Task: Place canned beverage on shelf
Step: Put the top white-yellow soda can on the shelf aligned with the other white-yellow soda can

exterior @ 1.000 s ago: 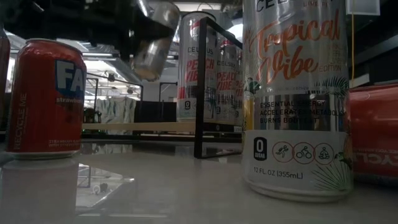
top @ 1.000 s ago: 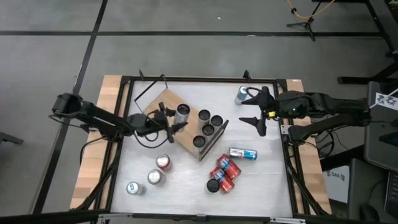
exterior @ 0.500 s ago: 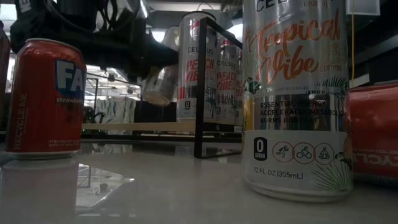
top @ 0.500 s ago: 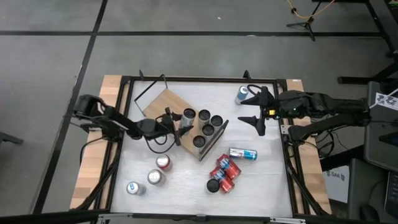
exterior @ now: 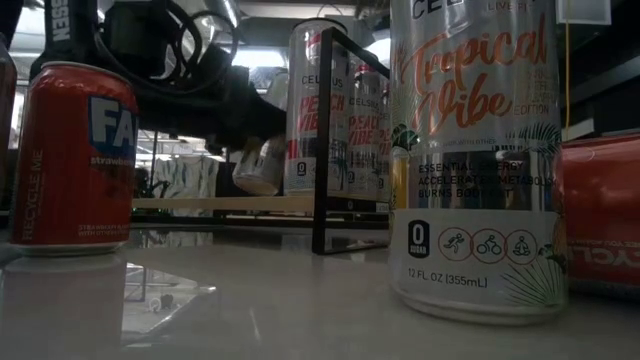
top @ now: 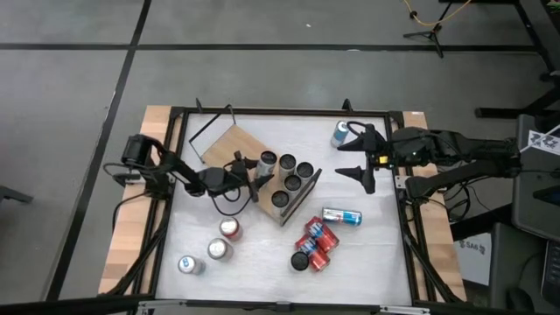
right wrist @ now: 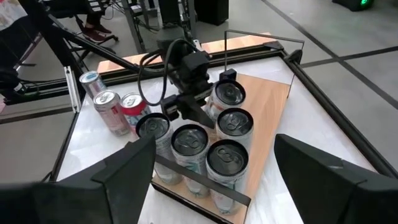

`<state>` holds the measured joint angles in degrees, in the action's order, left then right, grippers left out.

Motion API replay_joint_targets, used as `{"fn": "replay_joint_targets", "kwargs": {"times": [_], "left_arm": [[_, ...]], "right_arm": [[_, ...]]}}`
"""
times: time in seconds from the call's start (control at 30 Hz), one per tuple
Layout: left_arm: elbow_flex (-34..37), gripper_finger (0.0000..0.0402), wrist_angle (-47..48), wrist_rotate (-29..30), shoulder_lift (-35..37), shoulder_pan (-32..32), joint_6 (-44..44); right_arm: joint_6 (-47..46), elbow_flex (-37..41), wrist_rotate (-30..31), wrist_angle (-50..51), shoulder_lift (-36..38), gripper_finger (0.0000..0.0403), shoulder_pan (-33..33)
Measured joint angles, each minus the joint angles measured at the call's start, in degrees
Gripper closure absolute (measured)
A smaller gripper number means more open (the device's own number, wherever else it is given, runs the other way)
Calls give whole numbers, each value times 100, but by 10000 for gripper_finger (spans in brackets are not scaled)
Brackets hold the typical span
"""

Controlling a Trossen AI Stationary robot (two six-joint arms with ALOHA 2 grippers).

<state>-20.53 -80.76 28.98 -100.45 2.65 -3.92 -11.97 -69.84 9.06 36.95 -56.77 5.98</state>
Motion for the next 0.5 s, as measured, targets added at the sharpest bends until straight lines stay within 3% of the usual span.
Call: {"fn": "replay_joint_targets", "kwargs": {"times": [0.23, 0.5], "left_arm": [[-5, 162, -27, -390, -122, -152, 137], [-7, 154, 13, -446, -122, -152, 326]], "right_arm": [[2, 0, 2, -1, 0, 79, 0], [2, 0, 6, -3, 0, 79, 1]]}}
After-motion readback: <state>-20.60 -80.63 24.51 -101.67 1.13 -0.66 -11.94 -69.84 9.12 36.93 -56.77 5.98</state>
